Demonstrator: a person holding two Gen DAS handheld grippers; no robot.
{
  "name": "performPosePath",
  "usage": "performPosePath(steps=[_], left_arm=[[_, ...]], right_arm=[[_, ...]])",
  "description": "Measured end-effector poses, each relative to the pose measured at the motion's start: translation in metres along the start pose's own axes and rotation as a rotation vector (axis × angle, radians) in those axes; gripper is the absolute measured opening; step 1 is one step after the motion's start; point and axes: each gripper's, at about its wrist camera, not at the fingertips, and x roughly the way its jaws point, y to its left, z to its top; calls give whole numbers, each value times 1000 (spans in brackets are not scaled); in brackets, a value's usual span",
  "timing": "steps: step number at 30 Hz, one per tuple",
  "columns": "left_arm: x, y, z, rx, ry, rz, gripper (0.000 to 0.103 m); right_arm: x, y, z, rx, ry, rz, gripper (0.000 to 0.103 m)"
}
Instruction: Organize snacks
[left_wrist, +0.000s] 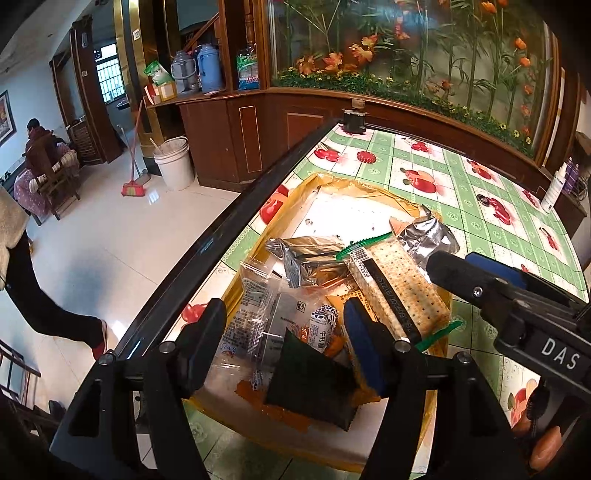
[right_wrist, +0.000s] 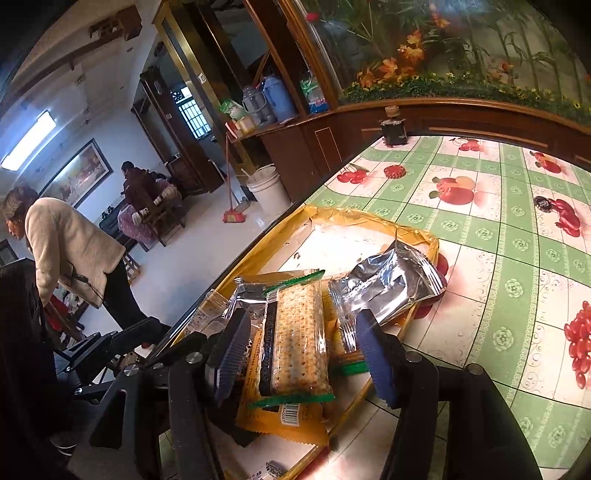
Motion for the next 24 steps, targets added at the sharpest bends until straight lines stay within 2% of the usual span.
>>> performPosePath(steps=[24], left_arm=[[-12,-3,-2,11,-10,-21,66]], right_arm=[[-24,3,-2,-13,-29,-20,67]])
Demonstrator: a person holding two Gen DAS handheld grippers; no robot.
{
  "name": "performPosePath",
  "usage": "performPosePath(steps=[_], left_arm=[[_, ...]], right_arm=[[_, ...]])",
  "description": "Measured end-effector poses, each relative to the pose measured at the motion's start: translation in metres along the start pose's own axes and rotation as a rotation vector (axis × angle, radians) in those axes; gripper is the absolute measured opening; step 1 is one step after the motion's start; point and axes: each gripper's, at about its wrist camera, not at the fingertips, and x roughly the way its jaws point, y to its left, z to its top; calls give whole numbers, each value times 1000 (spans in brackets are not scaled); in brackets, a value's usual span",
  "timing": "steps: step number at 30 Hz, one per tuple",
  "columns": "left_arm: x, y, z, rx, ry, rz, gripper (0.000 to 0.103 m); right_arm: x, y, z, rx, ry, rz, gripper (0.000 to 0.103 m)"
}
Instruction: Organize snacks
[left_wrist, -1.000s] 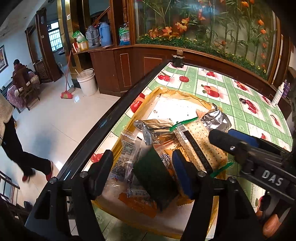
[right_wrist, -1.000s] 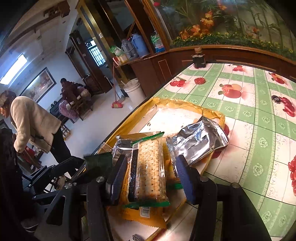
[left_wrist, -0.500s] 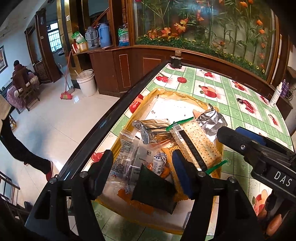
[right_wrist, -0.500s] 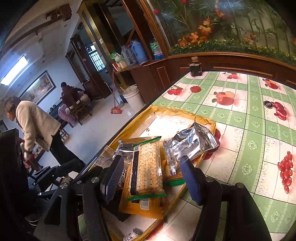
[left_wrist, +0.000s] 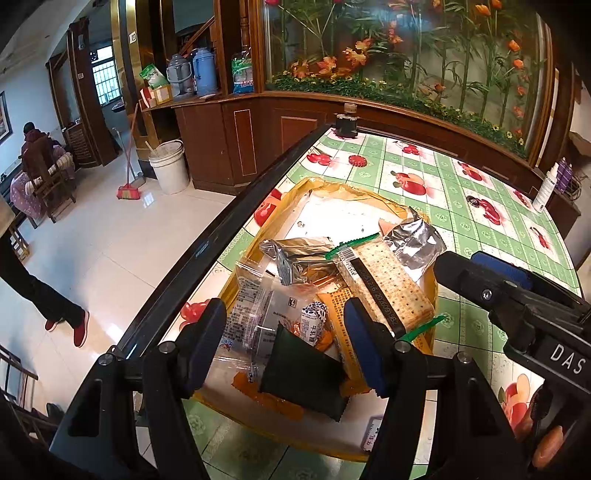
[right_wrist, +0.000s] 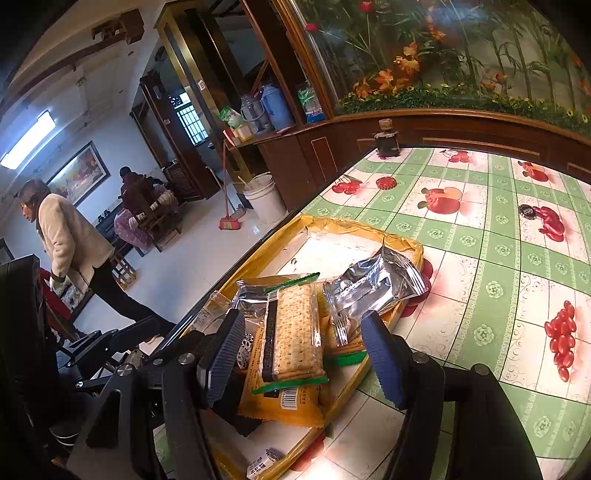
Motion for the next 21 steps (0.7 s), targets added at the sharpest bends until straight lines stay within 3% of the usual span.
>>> performPosePath(steps=[21], left_arm=[[-4,-2,1,2,-2,-13,66]], right_arm=[[-4,3,1,-6,-4,-4,70]])
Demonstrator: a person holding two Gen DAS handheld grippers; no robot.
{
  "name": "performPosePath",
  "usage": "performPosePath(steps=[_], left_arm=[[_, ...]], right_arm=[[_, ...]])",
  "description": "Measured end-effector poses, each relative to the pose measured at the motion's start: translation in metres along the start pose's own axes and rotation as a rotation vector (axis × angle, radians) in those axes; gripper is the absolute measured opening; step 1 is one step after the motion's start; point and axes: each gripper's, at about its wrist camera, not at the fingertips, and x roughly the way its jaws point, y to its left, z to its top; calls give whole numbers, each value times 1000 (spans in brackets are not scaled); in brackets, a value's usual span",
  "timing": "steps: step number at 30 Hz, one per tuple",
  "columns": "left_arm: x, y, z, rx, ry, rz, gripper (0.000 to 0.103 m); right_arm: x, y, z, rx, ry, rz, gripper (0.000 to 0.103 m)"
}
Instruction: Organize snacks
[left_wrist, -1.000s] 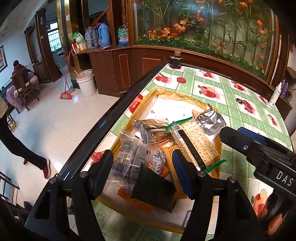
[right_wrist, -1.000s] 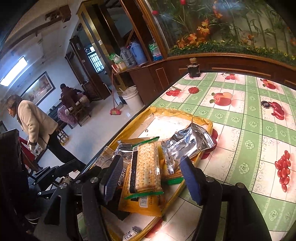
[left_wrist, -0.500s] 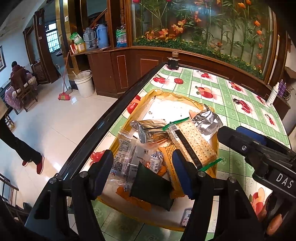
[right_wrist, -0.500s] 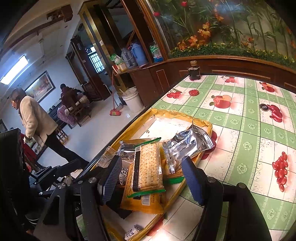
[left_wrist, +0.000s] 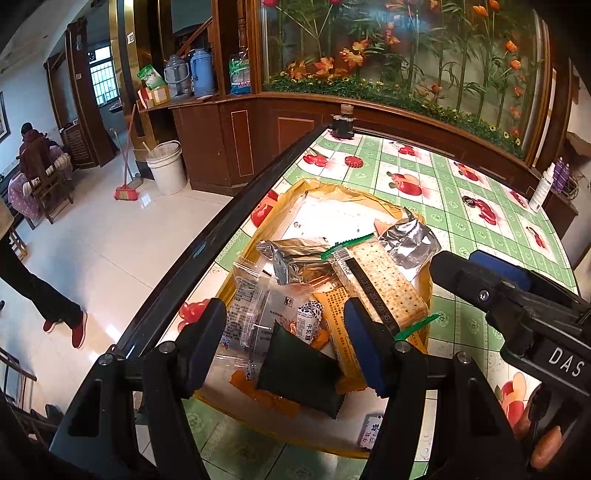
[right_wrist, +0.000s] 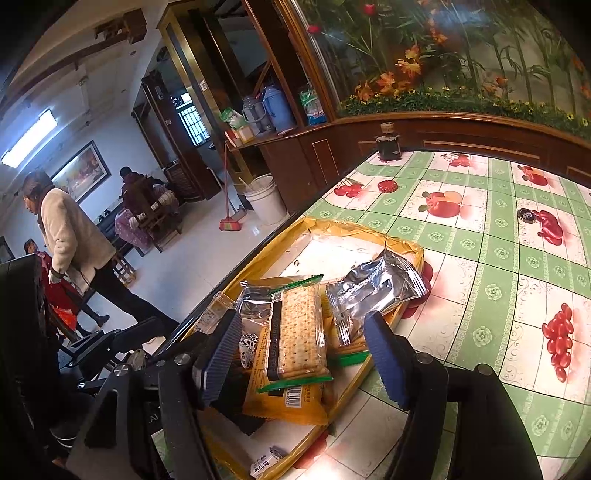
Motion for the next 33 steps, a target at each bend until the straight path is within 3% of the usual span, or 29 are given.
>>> performPosePath(steps=[33], left_arm=[[-1,6,-2,-16,15,14,67]], right_arm=[[-9,-1,-5,-4,1,-15,75]])
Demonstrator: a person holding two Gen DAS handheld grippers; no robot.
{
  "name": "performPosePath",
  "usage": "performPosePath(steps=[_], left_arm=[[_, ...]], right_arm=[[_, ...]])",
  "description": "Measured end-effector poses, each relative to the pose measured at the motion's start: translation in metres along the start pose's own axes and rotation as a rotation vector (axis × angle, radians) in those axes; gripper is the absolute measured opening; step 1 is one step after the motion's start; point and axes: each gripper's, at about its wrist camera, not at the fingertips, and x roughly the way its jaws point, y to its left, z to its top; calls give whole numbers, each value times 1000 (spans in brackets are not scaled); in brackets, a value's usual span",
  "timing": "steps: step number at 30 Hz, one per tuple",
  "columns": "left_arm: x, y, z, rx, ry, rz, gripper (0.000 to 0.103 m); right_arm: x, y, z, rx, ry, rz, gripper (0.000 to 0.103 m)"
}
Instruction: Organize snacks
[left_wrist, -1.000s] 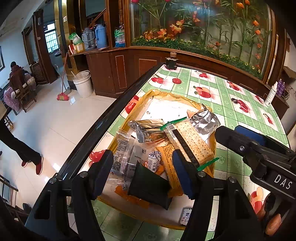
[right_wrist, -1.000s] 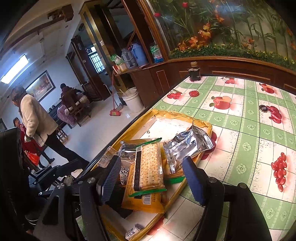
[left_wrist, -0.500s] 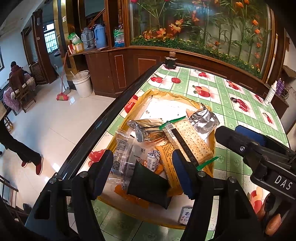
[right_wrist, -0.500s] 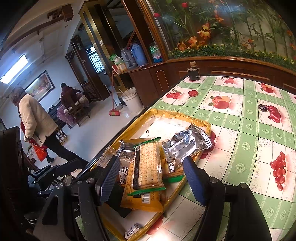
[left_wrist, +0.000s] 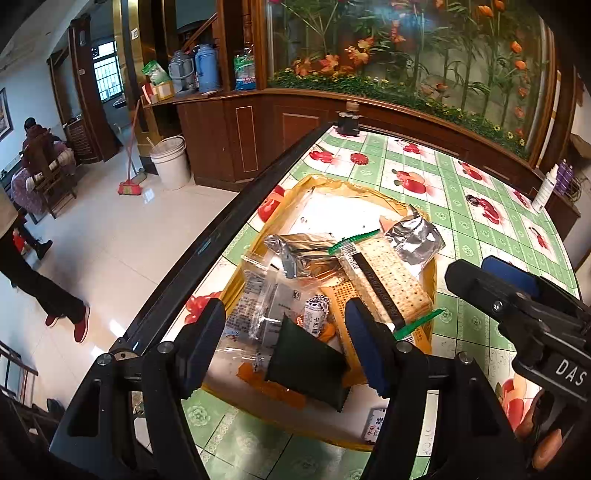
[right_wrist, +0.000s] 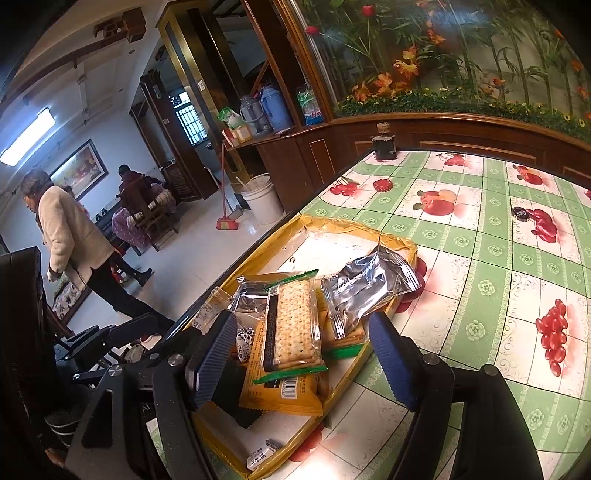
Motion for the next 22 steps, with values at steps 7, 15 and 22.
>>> performPosePath(steps=[7,15,22], left_arm=[[-8,3,-4,-7,-13,-5,67],[-18,11,-10,-21,-34,1,67],[-27,16,-17,-2,-86,39,67]], right_arm=[[-4,4,-7,-8,3,-3,75],[-10,16,-17,-49,10,-20,76],[-16,23,-27,-78,20,-32,78]])
